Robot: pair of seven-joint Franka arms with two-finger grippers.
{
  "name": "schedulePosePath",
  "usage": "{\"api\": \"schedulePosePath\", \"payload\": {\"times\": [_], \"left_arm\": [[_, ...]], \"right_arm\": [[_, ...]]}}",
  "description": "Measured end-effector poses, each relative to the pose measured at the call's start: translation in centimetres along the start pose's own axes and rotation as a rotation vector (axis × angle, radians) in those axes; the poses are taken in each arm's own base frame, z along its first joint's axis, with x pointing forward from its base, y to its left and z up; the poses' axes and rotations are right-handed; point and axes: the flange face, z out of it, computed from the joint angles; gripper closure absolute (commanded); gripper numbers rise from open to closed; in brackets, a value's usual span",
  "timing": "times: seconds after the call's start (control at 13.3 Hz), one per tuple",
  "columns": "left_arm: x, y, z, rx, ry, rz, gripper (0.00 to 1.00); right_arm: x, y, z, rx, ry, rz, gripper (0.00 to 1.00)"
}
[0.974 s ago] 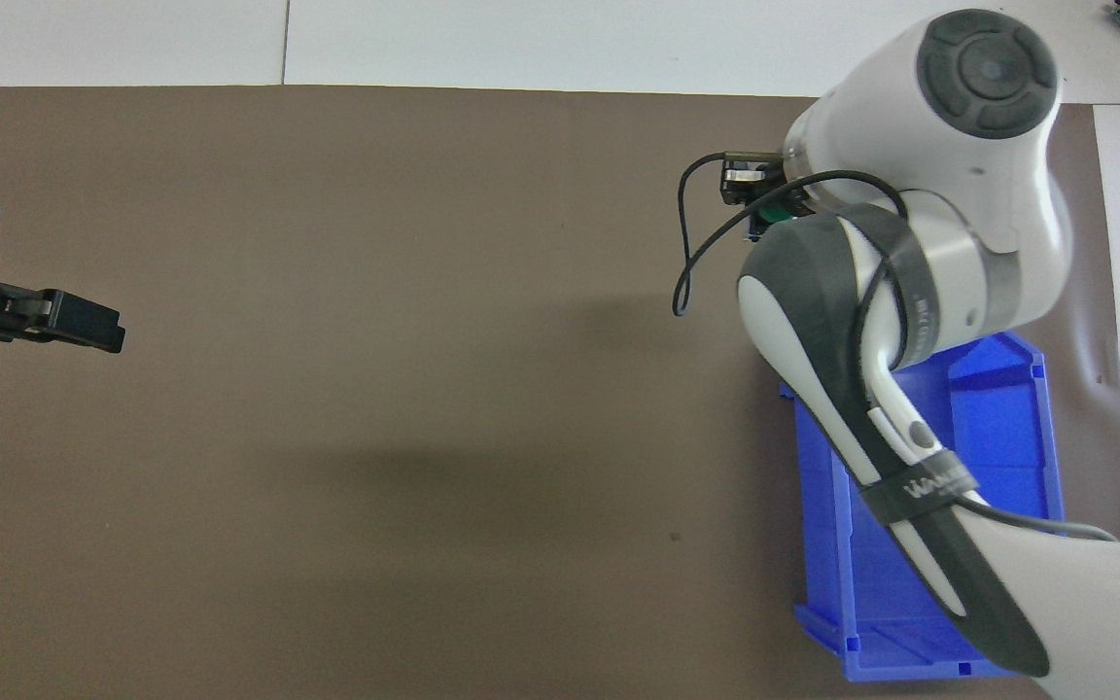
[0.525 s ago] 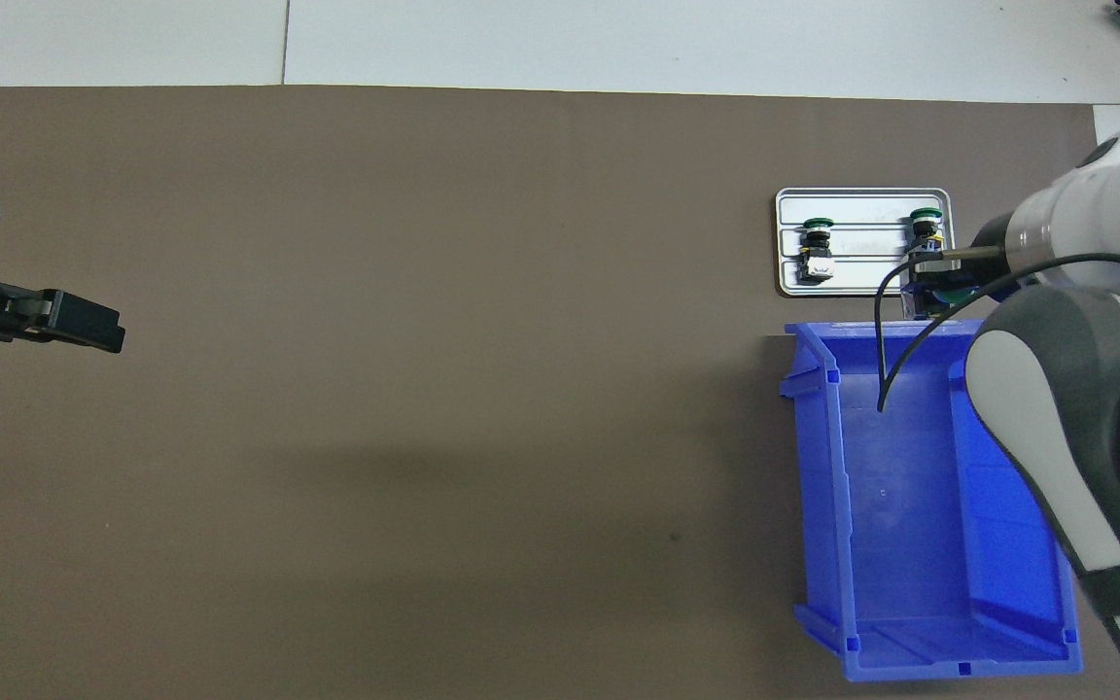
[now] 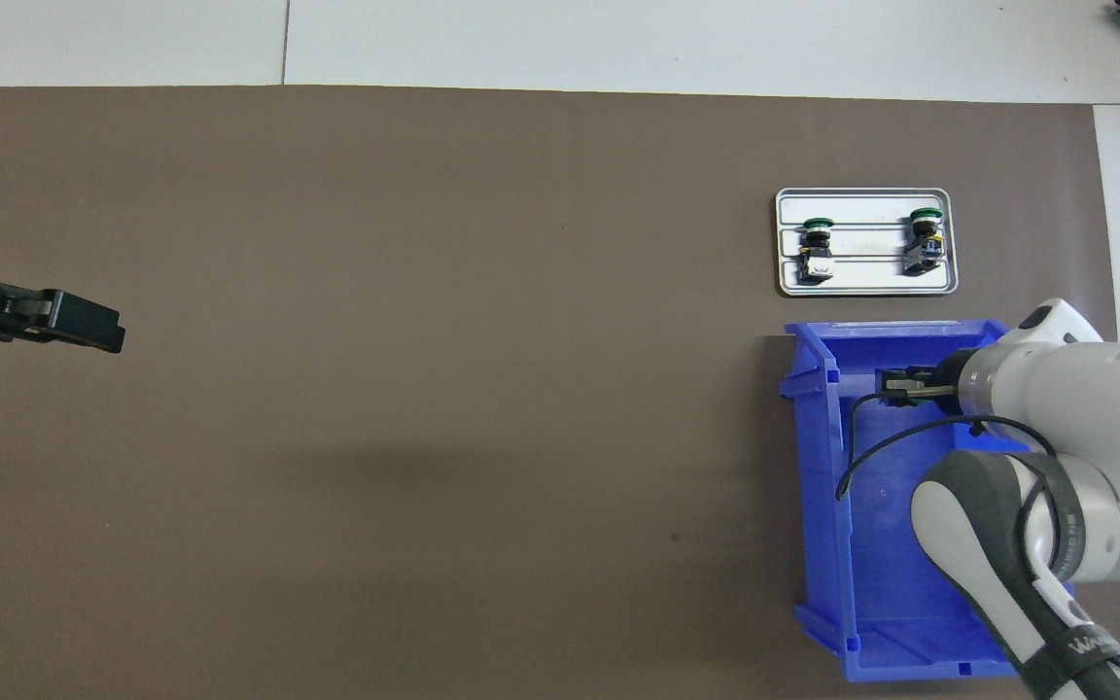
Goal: Place and press button with both arms
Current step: 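Lower the button into the blue bin and open the right gripper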
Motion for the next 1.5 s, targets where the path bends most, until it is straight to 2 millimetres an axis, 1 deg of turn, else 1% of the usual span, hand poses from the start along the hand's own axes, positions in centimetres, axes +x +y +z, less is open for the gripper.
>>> {"api": "schedulePosePath", "payload": {"times": [0.07,0.22,0.52,0.6,0.67,0.75,0.82,0.9,0.97,1.12,1.27,1.42,1.5], "left_arm": [[0.0,0.0,0.0,0.000,0.000,0.000,0.00],[0.0,0.0,0.0,0.000,0.000,0.000,0.00],[0.0,0.0,0.0,0.000,0.000,0.000,0.00],[0.0,0.0,0.0,0.000,0.000,0.000,0.00],[0.0,0.0,0.0,0.000,0.000,0.000,0.00],[0.0,0.0,0.0,0.000,0.000,0.000,0.00],[0.0,0.0,0.0,0.000,0.000,0.000,0.00],[0.0,0.0,0.0,0.000,0.000,0.000,0.00],[0.0,0.0,0.0,0.000,0.000,0.000,0.00],[0.0,0.0,0.0,0.000,0.000,0.000,0.00],[0.0,0.0,0.0,0.000,0.000,0.000,0.00],[0.0,0.0,0.0,0.000,0.000,0.000,0.00],[0.0,0.0,0.0,0.000,0.000,0.000,0.00]], "right_arm": [[-0.6,0.5,0.7,-0.001,0.009,0.001,1.00],[-1.5,0.6,2.0,0.012,0.006,0.016,1.00],[-2.2,0.6,3.2,0.015,0.004,0.020,1.00],[-2.4,0.6,3.7,0.014,0.008,0.021,0.98],[-2.7,0.6,4.2,0.013,0.007,0.021,0.85],[-2.8,0.6,4.5,0.012,0.005,0.021,0.69],[-2.9,0.6,4.7,0.012,0.003,0.021,0.43],[-2.9,0.6,4.7,0.012,0.002,0.022,0.10],[-2.9,0.6,4.7,0.012,0.003,0.022,0.00],[-2.8,0.6,4.6,0.013,0.006,0.023,0.00],[-2.0,0.4,3.7,0.015,0.028,0.031,0.00],[-0.3,0.1,1.5,0.020,0.028,0.060,0.00],[0.9,-0.1,-0.1,0.023,0.017,0.074,0.00]]}}
